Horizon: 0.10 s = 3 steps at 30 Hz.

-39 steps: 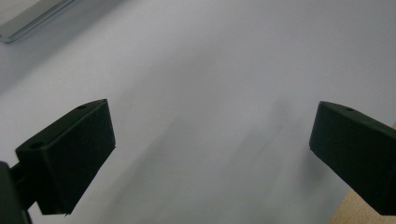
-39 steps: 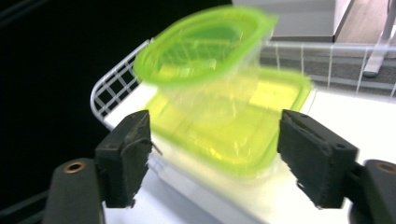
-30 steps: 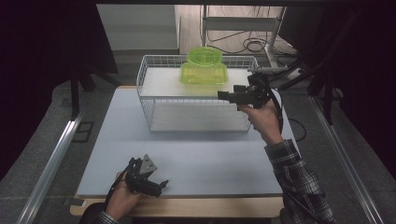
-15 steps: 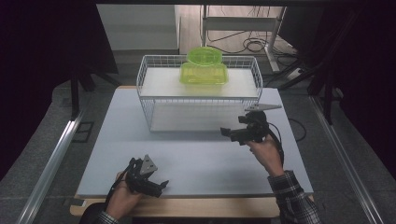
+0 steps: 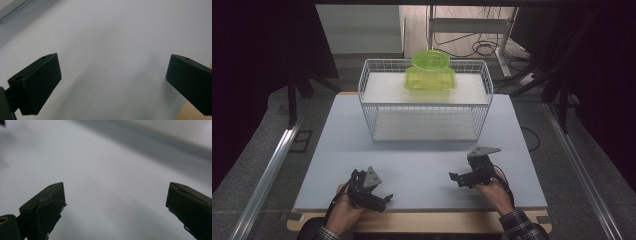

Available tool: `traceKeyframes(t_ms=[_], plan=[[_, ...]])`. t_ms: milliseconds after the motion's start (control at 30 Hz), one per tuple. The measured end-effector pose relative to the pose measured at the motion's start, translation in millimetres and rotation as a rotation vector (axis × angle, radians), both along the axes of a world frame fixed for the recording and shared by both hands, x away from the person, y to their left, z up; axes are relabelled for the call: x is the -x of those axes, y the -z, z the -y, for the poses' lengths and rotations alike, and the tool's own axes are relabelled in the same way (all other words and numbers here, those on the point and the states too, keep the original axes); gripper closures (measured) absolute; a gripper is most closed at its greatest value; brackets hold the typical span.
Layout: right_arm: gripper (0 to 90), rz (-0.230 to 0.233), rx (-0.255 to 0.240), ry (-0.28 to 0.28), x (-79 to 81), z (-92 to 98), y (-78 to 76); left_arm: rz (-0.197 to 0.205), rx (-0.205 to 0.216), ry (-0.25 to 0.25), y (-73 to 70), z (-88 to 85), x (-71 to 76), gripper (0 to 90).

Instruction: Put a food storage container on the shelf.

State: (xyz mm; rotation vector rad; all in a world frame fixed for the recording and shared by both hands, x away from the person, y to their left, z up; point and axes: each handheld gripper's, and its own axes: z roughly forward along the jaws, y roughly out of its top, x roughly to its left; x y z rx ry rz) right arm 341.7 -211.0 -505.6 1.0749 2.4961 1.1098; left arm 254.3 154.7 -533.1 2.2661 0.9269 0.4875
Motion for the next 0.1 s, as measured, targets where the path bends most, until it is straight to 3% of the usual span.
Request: traceKeyframes(t_ms=[100], plan=[[1.9, -0.009, 0.046, -0.014, 0.9, -5.1, 7.2, 0.005, 0.001, 0.0, -0.5, 0.1, -0.2, 0.0]])
